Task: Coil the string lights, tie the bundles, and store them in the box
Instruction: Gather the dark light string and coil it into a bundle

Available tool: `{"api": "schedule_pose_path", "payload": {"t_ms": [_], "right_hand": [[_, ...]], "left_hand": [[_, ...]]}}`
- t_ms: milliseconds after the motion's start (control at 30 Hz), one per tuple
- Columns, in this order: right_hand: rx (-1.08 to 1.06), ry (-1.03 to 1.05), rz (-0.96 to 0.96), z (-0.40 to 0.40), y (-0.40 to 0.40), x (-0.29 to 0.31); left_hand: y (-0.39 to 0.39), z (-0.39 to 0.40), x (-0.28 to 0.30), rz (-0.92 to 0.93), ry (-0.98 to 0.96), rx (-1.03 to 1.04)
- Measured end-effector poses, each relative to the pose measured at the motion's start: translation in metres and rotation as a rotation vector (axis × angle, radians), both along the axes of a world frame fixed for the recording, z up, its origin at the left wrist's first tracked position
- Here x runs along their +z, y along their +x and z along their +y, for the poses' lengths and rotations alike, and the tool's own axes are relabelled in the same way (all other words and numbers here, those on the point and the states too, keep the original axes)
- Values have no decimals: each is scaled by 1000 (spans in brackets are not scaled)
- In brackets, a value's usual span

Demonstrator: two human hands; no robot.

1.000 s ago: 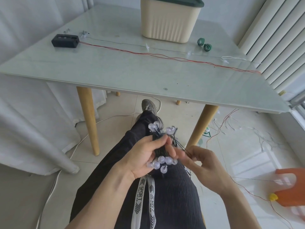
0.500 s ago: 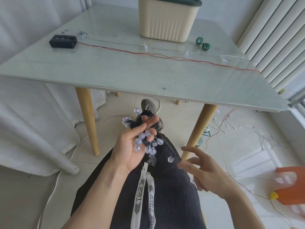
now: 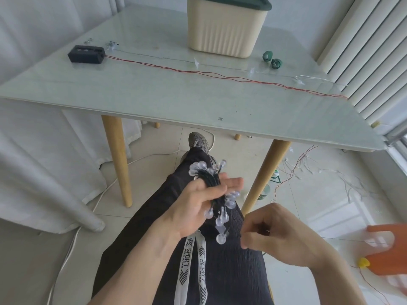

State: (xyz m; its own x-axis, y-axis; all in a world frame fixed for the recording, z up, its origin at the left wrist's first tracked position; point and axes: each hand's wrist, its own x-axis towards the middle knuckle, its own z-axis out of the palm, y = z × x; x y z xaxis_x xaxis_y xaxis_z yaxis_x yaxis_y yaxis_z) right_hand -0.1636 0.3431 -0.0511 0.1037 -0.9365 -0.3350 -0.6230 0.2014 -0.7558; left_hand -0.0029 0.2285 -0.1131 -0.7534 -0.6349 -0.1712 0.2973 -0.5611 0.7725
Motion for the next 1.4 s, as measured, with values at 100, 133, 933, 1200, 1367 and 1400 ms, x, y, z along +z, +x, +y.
{"api": "schedule_pose_path", "payload": {"t_ms": [100,133,933,1200,1367,1400], "right_hand": [[-31,-97,-65,-1,0,6],[-66,-135,-101,-2,-2,6],[-236,-263,-549,-10,3,-7],[-315,-191,-473,-12,-1,-11],[-338,-169,-494,-10,-4,-10],[-338,-159,-489,-9,-5,-10]], "left_hand": [[-2,6,6,-64,-33,-139],[-2,7,7,-71,-24,-179],[-9,6,-3,-168,-42,10],[1,2,-1,43,96,-145],[-1,6,-1,5,25,-192],[-2,7,-2,5,1,-204]]}}
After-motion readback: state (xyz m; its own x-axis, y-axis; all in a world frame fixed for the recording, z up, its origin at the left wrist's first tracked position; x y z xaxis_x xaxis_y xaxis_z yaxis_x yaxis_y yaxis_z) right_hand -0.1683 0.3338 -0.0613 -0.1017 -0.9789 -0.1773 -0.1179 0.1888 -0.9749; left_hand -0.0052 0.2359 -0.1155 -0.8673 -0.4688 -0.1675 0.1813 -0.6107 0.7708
